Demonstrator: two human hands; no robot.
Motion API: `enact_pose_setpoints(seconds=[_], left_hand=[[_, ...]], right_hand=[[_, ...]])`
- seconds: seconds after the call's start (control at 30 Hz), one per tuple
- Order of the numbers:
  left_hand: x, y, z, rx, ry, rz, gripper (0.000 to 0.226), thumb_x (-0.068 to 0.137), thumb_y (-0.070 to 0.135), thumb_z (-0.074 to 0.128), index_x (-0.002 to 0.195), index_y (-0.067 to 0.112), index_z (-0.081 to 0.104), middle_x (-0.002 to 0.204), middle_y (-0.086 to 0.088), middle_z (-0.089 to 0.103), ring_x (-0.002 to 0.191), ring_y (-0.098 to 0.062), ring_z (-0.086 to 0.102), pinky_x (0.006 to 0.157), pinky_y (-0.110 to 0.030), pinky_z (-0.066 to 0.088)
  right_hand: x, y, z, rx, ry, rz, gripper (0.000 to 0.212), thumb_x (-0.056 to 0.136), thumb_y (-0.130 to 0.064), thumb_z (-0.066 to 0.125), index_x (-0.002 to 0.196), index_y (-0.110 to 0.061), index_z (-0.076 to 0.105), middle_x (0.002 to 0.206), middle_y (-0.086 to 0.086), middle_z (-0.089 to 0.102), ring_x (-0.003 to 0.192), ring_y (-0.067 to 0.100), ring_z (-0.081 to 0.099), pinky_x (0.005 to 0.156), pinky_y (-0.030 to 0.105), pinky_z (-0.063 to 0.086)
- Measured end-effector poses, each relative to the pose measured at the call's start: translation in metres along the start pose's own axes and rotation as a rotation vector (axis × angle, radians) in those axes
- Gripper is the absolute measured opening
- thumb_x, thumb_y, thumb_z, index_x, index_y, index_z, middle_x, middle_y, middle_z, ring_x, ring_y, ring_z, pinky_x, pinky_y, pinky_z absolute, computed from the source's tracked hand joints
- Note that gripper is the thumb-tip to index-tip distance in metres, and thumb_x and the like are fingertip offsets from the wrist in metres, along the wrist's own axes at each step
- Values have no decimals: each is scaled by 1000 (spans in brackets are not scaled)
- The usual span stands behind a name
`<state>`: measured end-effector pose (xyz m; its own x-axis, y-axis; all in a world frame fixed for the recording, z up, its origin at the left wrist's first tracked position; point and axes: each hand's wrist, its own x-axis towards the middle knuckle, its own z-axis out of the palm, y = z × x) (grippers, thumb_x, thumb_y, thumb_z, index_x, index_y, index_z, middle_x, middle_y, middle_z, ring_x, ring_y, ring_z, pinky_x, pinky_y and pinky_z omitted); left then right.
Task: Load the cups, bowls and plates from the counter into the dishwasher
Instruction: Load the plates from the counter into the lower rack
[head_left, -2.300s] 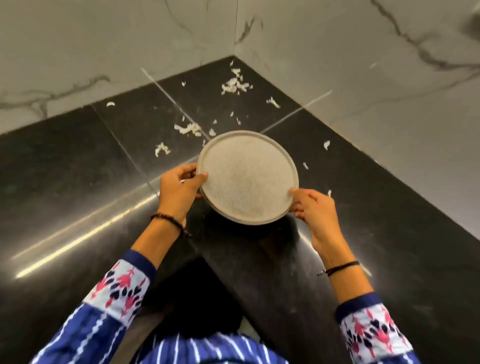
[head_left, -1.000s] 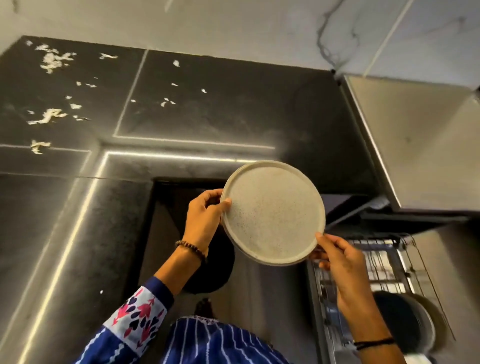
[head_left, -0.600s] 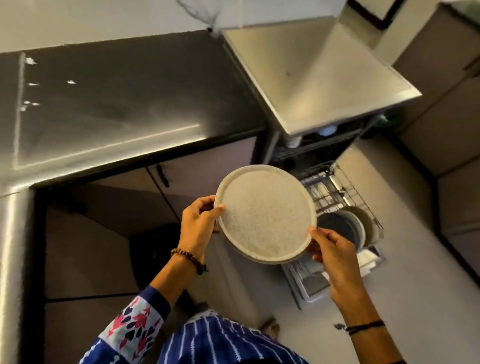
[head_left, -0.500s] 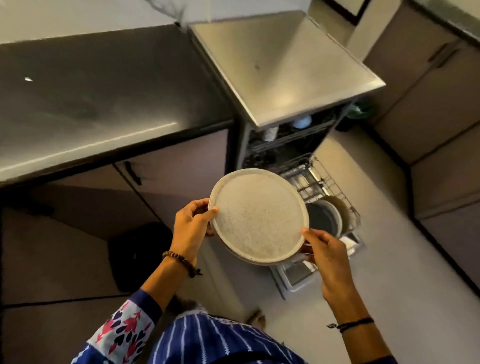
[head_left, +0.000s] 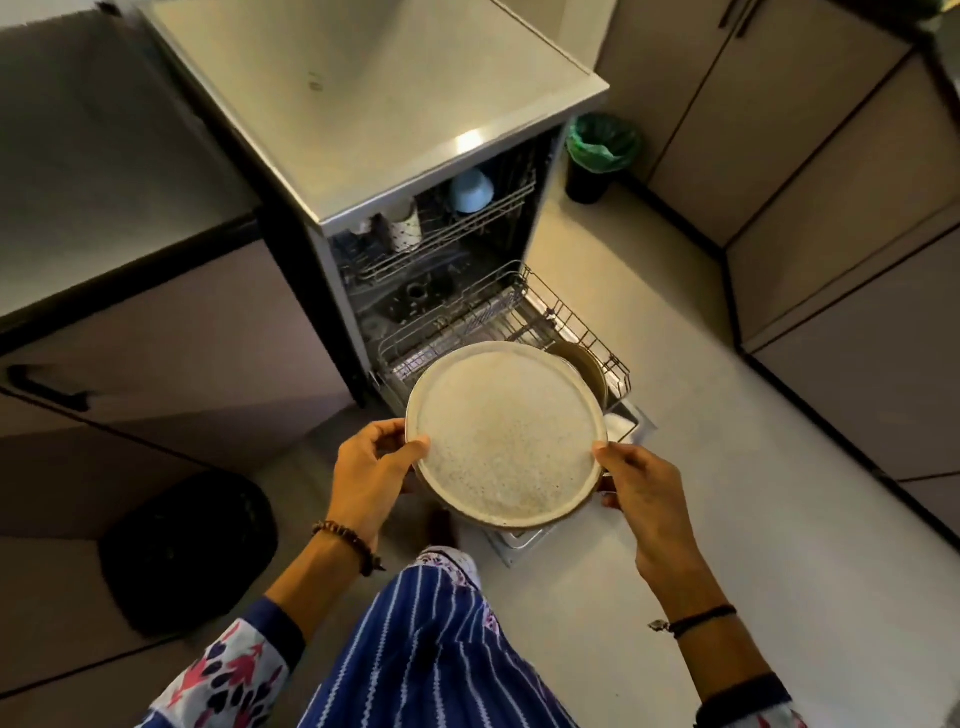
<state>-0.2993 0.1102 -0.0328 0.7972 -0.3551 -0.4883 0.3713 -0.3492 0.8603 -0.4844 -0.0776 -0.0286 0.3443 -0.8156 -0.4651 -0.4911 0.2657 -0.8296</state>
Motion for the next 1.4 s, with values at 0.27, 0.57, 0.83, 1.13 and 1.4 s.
enact_pose_setpoints(seconds=[0.27,0.57,0.83,1.13,1.4], left_hand=[[69,-3,80,145,-82,-28,31,81,20,76,110,14,64,98,-3,70,84,-17,68,57,-25,55],[125,21,163,135,-104,-55,28,83,21,74,107,17,61,97,3,66,84,-13,67,55,-20,53],[155,20,224,115,4,-76,18,88,21,69,103,20,61,95,3,67,76,-12,68,47,-19,51],[195,-25,353,8,214,-237,17,86,20,70,100,19,61,84,-2,71,63,-11,70,46,-21,52],[236,-66,504,-195,275,-428,15,85,21,71,94,14,61,81,-6,70,59,-9,66,47,-15,48]], right_hand=[[97,-6,-31,-39,25,61,17,94,-29,67,102,-15,70,89,4,73,80,22,70,60,22,51],[191,-39,-61,-67,37,71,18,96,-27,65,106,-14,71,89,3,72,76,17,68,59,21,51],[290,-54,-79,-108,-83,45,14,96,-24,65,105,-18,75,89,1,74,81,20,68,65,26,51],[467,-46,-101,-315,-395,-4,13,97,-25,64,105,-21,72,91,-2,74,73,5,66,57,15,50],[617,-34,-110,-453,-461,-67,21,92,-26,70,110,-15,75,93,-3,75,81,9,69,68,17,52]])
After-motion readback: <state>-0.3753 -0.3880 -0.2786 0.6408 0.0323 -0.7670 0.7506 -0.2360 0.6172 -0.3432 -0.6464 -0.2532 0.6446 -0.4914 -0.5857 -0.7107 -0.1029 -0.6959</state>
